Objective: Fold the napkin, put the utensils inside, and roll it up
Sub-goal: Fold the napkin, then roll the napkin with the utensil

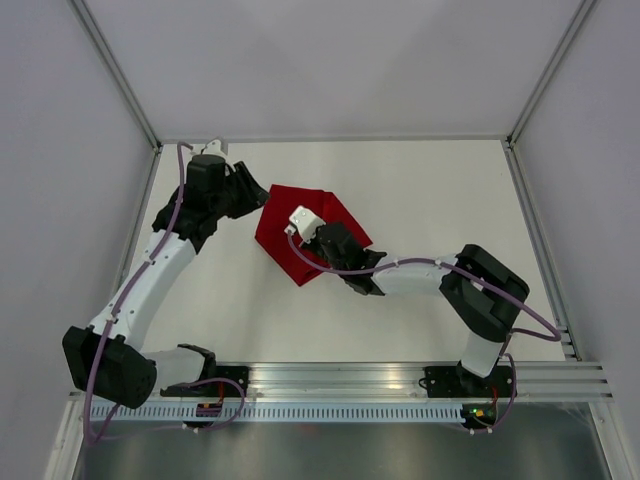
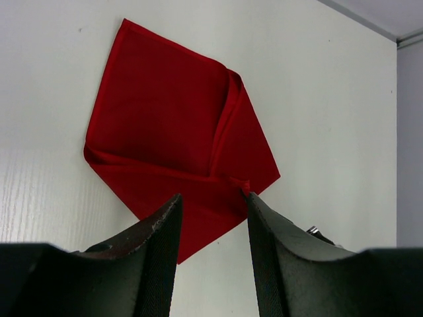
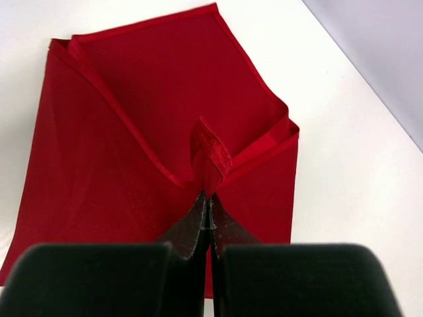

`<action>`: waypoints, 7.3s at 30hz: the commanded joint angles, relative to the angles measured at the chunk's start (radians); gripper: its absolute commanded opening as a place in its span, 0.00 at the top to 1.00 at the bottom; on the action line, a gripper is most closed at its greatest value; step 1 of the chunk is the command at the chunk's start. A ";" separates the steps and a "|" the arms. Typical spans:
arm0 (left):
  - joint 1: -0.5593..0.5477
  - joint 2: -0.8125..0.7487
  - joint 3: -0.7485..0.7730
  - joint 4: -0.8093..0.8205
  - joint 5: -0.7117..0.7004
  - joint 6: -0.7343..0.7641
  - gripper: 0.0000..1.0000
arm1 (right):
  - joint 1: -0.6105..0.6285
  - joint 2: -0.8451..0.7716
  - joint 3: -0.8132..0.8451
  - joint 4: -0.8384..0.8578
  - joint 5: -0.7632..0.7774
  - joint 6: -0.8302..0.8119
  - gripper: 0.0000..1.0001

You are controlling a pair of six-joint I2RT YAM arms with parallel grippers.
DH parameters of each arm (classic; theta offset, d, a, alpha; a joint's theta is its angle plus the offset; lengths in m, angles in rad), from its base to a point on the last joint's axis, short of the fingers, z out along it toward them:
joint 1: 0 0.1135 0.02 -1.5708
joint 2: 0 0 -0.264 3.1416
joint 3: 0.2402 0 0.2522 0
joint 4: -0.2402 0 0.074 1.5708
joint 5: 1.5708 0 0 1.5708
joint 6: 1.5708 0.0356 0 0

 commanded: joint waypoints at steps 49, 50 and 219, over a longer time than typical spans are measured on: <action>-0.079 0.242 -0.159 0.225 0.158 0.062 0.46 | -0.359 0.073 0.191 -0.372 -0.273 0.369 0.64; -0.088 0.247 -0.159 0.229 0.159 0.060 0.46 | -0.370 0.078 0.199 -0.378 -0.299 0.382 0.64; -0.684 0.922 0.157 0.347 -0.575 0.728 0.46 | -0.988 0.156 0.459 -0.720 -0.885 0.455 0.62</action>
